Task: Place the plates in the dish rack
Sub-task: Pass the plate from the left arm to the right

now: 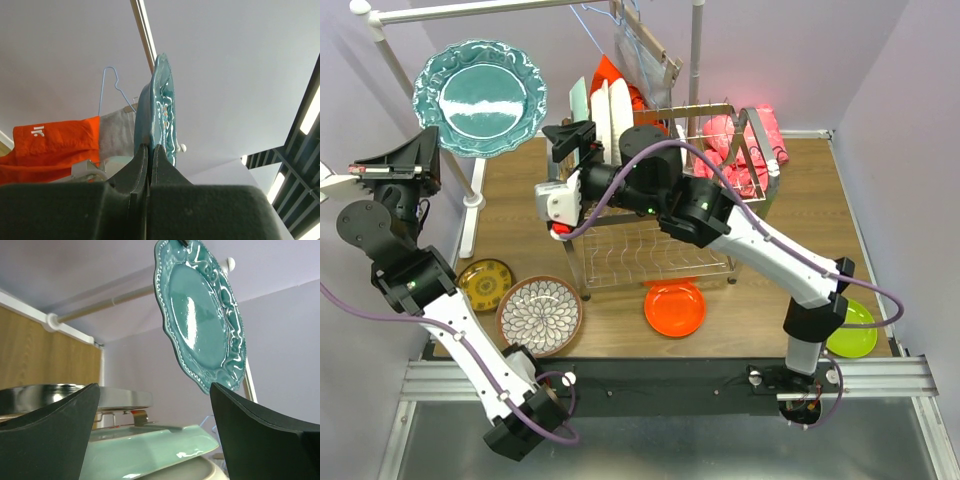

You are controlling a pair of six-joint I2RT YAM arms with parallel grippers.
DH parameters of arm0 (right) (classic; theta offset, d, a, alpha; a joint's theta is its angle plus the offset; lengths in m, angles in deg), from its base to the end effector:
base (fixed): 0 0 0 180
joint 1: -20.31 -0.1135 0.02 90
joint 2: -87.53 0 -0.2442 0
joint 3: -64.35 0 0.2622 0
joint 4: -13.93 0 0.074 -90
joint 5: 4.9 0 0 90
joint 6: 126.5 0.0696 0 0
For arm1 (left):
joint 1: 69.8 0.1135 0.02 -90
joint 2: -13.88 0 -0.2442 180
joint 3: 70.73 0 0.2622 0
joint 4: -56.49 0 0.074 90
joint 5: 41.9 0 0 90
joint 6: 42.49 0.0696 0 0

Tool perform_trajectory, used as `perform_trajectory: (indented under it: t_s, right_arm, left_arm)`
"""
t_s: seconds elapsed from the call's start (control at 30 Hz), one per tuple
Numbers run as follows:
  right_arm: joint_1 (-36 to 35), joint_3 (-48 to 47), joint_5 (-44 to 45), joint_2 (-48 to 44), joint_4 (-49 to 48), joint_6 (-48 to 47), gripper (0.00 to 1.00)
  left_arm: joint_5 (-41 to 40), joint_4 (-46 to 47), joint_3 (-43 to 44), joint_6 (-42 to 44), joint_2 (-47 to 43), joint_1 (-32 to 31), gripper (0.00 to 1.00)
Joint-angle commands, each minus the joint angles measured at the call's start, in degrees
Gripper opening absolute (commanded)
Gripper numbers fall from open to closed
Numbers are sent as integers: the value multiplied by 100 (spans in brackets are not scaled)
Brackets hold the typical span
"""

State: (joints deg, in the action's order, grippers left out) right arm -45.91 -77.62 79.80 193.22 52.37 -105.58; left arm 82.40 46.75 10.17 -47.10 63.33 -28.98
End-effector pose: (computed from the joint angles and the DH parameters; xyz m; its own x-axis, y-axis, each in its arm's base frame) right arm 0.1718 0.4058 0.4984 0.8805 -0.3085 -0.3601 -0.3528 0.0810 -0.9322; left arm 0.1824 0.1057 0.4845 0.1208 -0.9837 -0.1331 0.2906 0.1633 -0.9428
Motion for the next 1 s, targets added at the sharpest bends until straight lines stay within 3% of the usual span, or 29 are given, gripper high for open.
perform_trajectory:
  t_s: [0.0,0.4,0.6,0.83,0.97]
  right_arm:
    - [-102,104,651,180,-657,-887,100]
    - [-392,1395,1373,127,-2468,-2162,100]
    - [-418,1546,1699,364,-3619,-2619,100]
    - [-436,2090,1594,365,-4822,-3084,100]
    - [-445,2196,1523,347,-4877,-3103,96]
  left_arm:
    - [85,513,26,-664,-339,31,0]
    - [261,425,-246,-849,-717,40,0]
    - [340,416,-378,-954,-884,31,0]
    - [393,434,-414,-1007,-972,31,0]
    - [410,434,-431,-1025,-1008,31,0]
